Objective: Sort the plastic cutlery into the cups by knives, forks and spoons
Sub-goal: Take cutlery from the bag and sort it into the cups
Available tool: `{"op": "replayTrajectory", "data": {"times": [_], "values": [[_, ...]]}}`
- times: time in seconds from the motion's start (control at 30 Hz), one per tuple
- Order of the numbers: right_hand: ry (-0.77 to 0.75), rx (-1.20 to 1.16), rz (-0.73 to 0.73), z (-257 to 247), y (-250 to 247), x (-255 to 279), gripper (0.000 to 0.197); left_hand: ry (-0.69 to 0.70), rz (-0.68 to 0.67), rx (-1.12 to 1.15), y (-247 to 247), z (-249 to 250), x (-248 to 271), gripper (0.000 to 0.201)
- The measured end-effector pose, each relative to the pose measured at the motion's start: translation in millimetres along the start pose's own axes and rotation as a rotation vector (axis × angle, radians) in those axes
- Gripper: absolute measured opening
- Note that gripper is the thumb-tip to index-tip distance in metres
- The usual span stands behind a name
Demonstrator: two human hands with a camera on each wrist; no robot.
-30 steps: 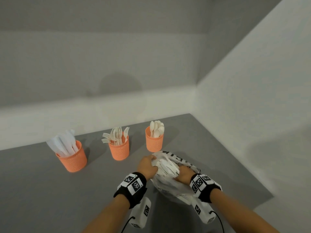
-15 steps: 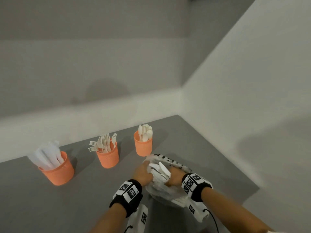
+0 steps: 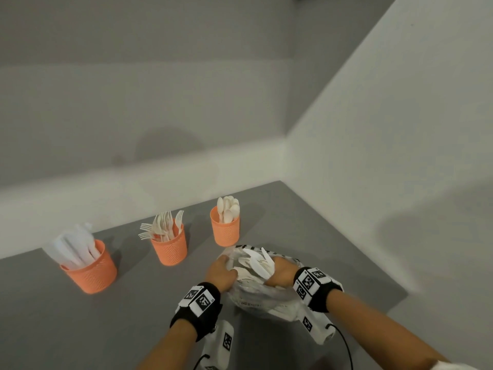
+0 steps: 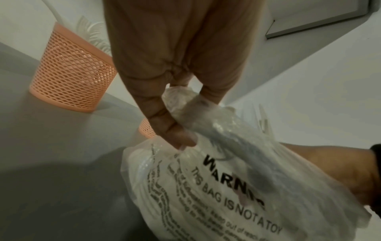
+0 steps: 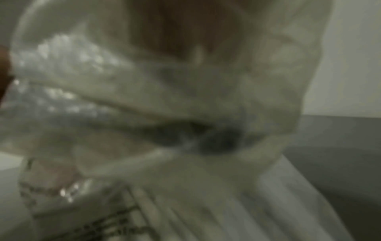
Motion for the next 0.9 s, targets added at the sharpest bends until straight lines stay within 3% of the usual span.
{"op": "replayTrajectory", "data": {"times": [0.1, 0.23, 0.47, 0.6, 0.67, 0.73, 0.83, 0.9], "values": [[0.025, -0.062, 0.034, 0, -9, -2, 0.044, 0.003, -0.019, 0.006, 5, 0, 0, 0.060], [-0.024, -0.260, 0.018, -10, -25, -1, 0.015, 0.021, -0.086, 0.035, 12, 1, 3, 0.062], [-0.041, -0.440, 0.144, -8, -42, 7, 0.019, 0.042, -0.113, 0.074, 8, 0, 9, 0.045], [0.023, -0.521, 0.314, -4, -51, 9, 0.020, 0.198, 0.052, 0.021, -6, 13, 13, 0.025], [0.032, -0.604, 0.384, -6, -64, 13, 0.020, 0.285, 0.194, 0.142, -21, 23, 19, 0.015], [0.031, -0.711, 0.440, -9, -80, 17, 0.020, 0.352, 0.258, 0.277, -31, 36, 27, 0.019], [0.022, -0.883, 0.517, -15, -102, 20, 0.020, 0.377, 0.186, 0.513, -32, 54, 38, 0.024], [0.020, -1.016, 0.558, -20, -114, 20, 0.022, 0.241, 0.058, 0.665, -19, 54, 39, 0.024]]}}
Point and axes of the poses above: each hand's wrist, its own x-axis away from the middle knuckle, its own y-axis out of the palm, z = x × y, the point moved 8 cm from there along -x, towards the middle knuckle, and after that the axes turned 15 degrees about x, right-handed, at the moved point
